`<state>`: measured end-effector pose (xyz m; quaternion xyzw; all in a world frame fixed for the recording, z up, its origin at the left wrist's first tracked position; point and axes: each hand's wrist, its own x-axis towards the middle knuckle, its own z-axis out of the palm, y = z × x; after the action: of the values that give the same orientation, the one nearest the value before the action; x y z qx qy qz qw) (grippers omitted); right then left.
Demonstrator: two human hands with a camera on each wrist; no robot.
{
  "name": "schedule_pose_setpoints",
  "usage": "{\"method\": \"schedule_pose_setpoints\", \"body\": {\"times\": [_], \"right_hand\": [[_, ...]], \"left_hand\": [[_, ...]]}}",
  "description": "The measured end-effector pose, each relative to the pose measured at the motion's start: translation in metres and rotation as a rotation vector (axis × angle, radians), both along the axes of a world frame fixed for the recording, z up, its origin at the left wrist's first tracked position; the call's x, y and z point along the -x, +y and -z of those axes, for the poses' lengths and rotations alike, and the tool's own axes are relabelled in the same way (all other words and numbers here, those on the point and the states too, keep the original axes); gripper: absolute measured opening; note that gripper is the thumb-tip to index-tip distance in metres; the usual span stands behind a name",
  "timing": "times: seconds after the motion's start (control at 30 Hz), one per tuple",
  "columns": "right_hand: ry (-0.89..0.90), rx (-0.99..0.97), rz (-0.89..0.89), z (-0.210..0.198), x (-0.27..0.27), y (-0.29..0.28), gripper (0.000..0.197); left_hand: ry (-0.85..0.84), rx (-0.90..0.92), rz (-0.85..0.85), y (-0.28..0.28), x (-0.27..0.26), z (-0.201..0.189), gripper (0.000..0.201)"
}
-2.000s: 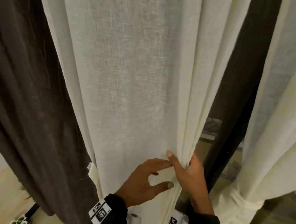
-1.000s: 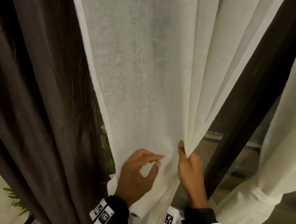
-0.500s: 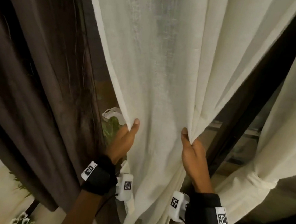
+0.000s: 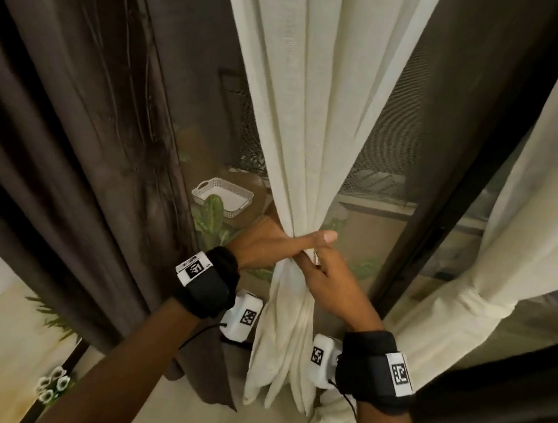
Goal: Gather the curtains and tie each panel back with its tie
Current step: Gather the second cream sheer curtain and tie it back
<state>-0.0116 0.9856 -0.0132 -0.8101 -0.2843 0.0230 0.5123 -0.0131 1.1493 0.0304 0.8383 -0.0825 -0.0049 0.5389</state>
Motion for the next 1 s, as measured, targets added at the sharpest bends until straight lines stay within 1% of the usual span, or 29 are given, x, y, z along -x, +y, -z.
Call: {"method": "schedule_pose_setpoints", "body": {"times": [0.03,0.07,0.1,0.13,0.17,0.2,0.23,0.27,0.33,0.37,0.4,0.5,0.53,0.57,0.6,0.73,0.77,0.8,0.87,0.93,1.0], "right_hand": [[0.014,0.02,0.01,0.003,-0.002,-0.003,0.035],[0.028,0.061,0.054,0.005,-0.003,-0.007,0.029],[0.046,0.088,0.124,0.006,-0.004,-0.012,0.027],[0.061,0.098,0.231,0.005,-0.004,-0.017,0.033],[0.081,0.066,0.329,0.005,-0.004,-0.023,0.042],[0.104,0.018,0.38,0.004,-0.005,-0.027,0.049],[0.14,-0.01,0.365,0.004,-0.004,-0.031,0.05],[0.191,0.005,0.286,0.006,-0.004,-0.032,0.046],[0.328,0.107,0.066,0.018,-0.002,-0.024,0.03],[0.371,0.17,-0.01,0.029,-0.002,-0.018,0.024],[0.386,0.221,-0.045,0.044,-0.003,-0.012,0.025],[0.361,0.343,0.032,0.083,-0.005,0.005,0.05],[0.338,0.389,0.06,0.091,-0.003,0.01,0.055],[0.321,0.424,0.075,0.097,0.0,0.015,0.054],[0.305,0.426,0.087,0.102,0.002,0.019,0.048],[0.285,0.322,0.127,0.107,0.008,0.026,0.025],[0.281,0.325,0.107,0.105,0.009,0.025,0.021],[0.283,0.338,0.069,0.103,0.009,0.022,0.022],[0.368,0.343,-0.002,0.096,0.008,0.015,0.023],[0.506,0.24,-0.026,0.088,0.006,0.002,0.015],[0.588,0.155,-0.037,0.081,0.005,-0.012,0.026]], "left_hand": [[0.002,0.007,-0.047,-0.001,-0.002,0.0,0.043],[0.013,0.026,-0.107,-0.002,-0.005,0.002,0.042],[0.037,0.028,-0.154,-0.002,-0.009,0.005,0.043],[0.069,0.0,-0.173,-0.002,-0.011,0.007,0.044],[0.099,-0.044,-0.172,-0.002,-0.013,0.01,0.046],[0.124,-0.09,-0.161,-0.001,-0.014,0.013,0.048],[0.149,-0.118,-0.156,-0.001,-0.015,0.014,0.049],[0.166,-0.14,-0.156,-0.002,-0.016,0.015,0.048],[0.188,-0.169,-0.153,-0.003,-0.018,0.013,0.046],[0.201,-0.173,-0.151,-0.003,-0.019,0.012,0.046],[0.216,-0.174,-0.15,-0.004,-0.019,0.011,0.046],[0.266,-0.125,-0.167,-0.006,-0.019,0.012,0.049],[0.283,-0.102,-0.172,-0.006,-0.018,0.012,0.05],[0.293,-0.087,-0.176,-0.006,-0.018,0.013,0.05],[0.297,-0.081,-0.178,-0.006,-0.018,0.013,0.05],[0.297,-0.058,-0.18,-0.008,-0.018,0.014,0.048],[0.289,-0.065,-0.184,-0.007,-0.019,0.014,0.047],[0.276,-0.086,-0.189,-0.006,-0.019,0.015,0.045],[0.227,-0.131,-0.2,-0.004,-0.018,0.019,0.043],[0.177,-0.135,-0.214,-0.001,-0.017,0.025,0.044],[0.168,-0.128,-0.235,0.001,-0.014,0.029,0.044]]}}
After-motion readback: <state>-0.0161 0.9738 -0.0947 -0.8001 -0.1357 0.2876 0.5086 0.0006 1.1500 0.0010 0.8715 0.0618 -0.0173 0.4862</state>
